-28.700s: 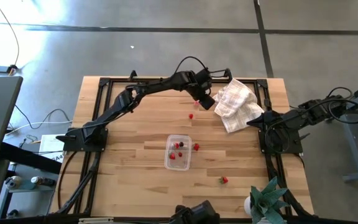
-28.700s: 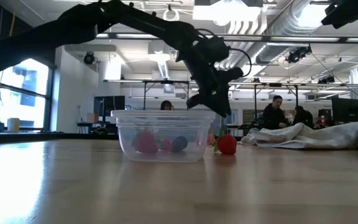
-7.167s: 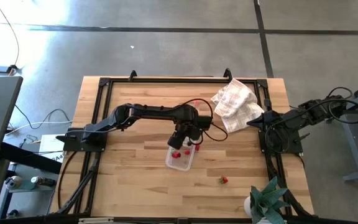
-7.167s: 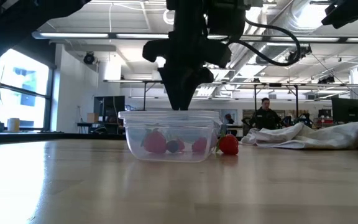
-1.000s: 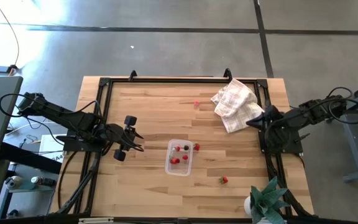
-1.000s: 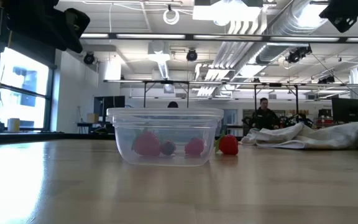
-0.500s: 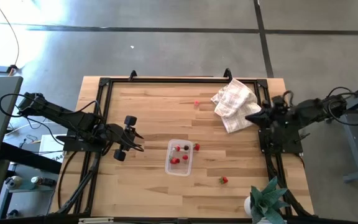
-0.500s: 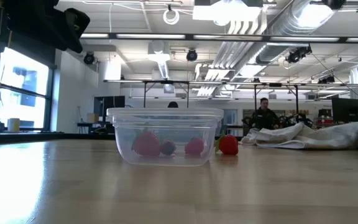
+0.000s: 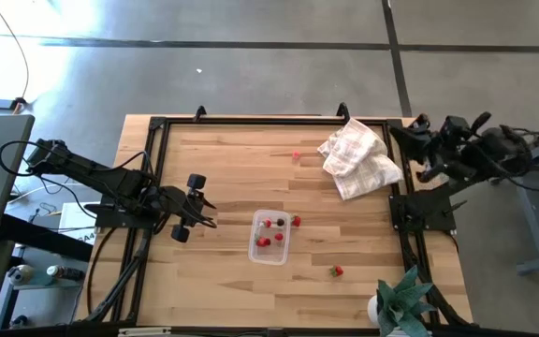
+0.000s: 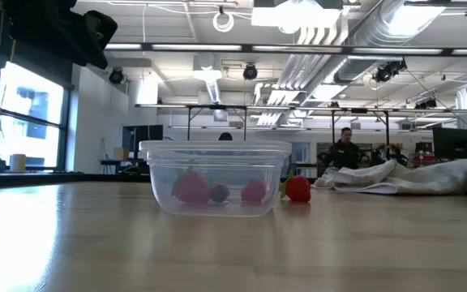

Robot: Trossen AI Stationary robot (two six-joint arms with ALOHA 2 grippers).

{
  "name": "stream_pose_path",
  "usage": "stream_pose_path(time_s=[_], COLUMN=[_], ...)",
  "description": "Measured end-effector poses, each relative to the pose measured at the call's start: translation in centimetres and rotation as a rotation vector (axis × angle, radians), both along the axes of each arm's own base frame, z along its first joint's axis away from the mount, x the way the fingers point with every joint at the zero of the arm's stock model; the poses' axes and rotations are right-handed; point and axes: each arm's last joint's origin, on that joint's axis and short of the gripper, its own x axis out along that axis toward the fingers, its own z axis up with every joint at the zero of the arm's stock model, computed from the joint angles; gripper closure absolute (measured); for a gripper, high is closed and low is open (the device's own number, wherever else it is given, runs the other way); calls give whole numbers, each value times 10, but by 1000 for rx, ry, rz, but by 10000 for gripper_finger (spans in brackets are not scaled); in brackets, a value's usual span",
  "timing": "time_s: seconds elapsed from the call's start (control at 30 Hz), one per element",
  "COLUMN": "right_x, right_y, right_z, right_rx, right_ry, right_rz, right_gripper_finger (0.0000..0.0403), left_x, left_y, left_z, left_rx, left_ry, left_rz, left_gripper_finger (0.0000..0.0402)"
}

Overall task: Pick and placing Produce into tupperware
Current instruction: Put the pink peach into the transparent container

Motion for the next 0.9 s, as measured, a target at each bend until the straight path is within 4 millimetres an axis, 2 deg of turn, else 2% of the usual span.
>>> stream_pose_path(time_s=[0.13,0.27,0.4,0.53,0.7,0.9], right_x=[19,45,73,101,138,180], right_y=[-4,-19,-48,-88,-150,-217], right_z=[25,48,64,67,47,-4], right_rx=[-53,-84,-49,7,110,307], right_ry=[139,324,485,648,837,1036], right_rz=[-105,-261,-373,-408,-337,-275], right_gripper_finger=[396,377,360,353,352,352], left_x=[0,0,0,0,0,0], left_y=[0,0,0,0,0,0], left_z=[0,0,0,0,0,0], left_rx=[0,0,0,0,0,0], left_ry=[0,0,0,0,0,0], left_rz=[0,0,0,0,0,0], left_gripper_finger=[266,266,266,266,266,266])
